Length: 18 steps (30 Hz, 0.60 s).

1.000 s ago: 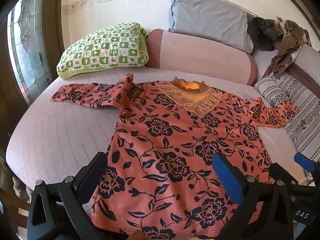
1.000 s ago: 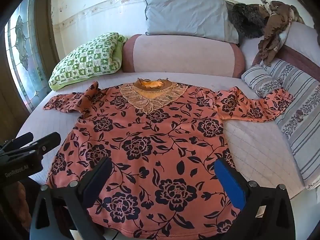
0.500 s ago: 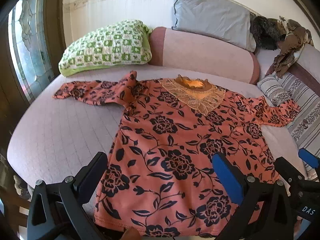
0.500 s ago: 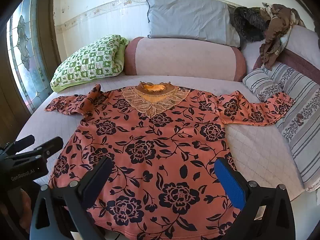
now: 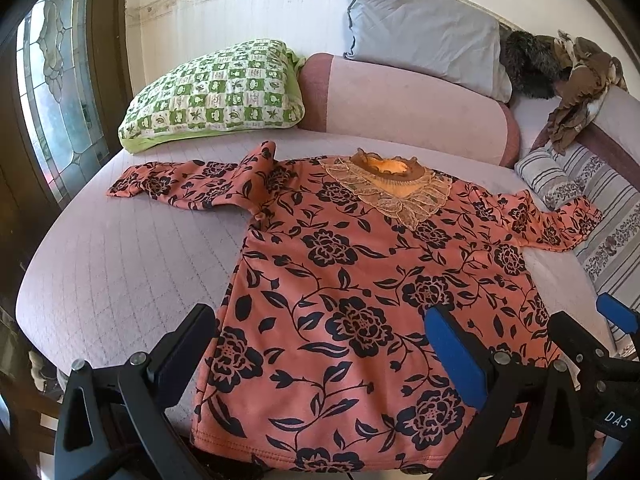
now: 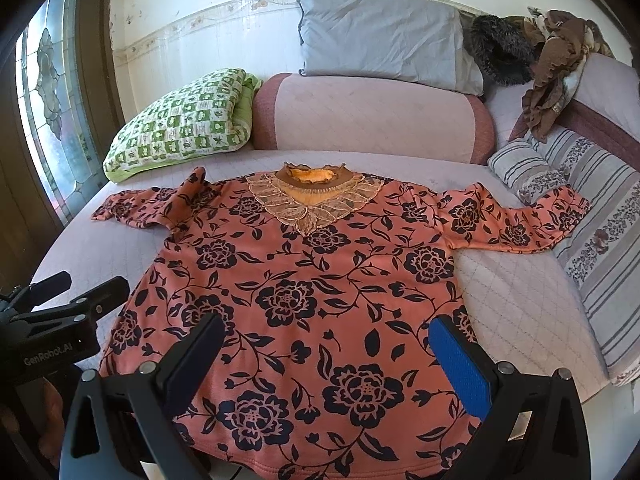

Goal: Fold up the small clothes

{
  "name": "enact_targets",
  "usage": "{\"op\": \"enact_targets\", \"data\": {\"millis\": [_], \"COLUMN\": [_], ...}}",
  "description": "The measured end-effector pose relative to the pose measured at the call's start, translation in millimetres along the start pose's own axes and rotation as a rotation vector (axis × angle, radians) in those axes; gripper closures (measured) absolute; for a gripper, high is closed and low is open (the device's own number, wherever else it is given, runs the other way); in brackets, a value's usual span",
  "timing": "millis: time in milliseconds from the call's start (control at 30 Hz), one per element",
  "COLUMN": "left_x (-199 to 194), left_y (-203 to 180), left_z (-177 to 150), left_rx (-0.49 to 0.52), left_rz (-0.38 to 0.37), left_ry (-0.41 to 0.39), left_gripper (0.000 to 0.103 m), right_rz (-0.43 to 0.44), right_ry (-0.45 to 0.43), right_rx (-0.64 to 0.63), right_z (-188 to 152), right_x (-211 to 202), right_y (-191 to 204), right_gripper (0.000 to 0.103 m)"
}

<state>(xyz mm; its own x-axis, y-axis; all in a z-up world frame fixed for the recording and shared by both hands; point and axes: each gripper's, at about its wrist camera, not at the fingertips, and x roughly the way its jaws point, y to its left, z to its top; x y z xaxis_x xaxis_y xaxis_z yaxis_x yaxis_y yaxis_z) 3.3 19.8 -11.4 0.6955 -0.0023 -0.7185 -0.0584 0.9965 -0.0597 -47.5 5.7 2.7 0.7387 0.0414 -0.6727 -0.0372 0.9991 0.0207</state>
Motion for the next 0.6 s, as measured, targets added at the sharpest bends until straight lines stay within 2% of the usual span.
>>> {"op": "enact_targets", "data": {"millis": [600], "left_x": [-0.2], "left_y": [0.3], "left_z": [-1.1], "left_rx": [0.003], "left_rz": [-0.002], "left_ry": [0.002], "left_gripper": [0.000], "right_rz": [0.001], "right_ry": [0.008], "right_rx": [0.004], "right_z": [-2.5], "right_x": [3.2], "right_y": [-0.4], "right_gripper": [0.000]}}
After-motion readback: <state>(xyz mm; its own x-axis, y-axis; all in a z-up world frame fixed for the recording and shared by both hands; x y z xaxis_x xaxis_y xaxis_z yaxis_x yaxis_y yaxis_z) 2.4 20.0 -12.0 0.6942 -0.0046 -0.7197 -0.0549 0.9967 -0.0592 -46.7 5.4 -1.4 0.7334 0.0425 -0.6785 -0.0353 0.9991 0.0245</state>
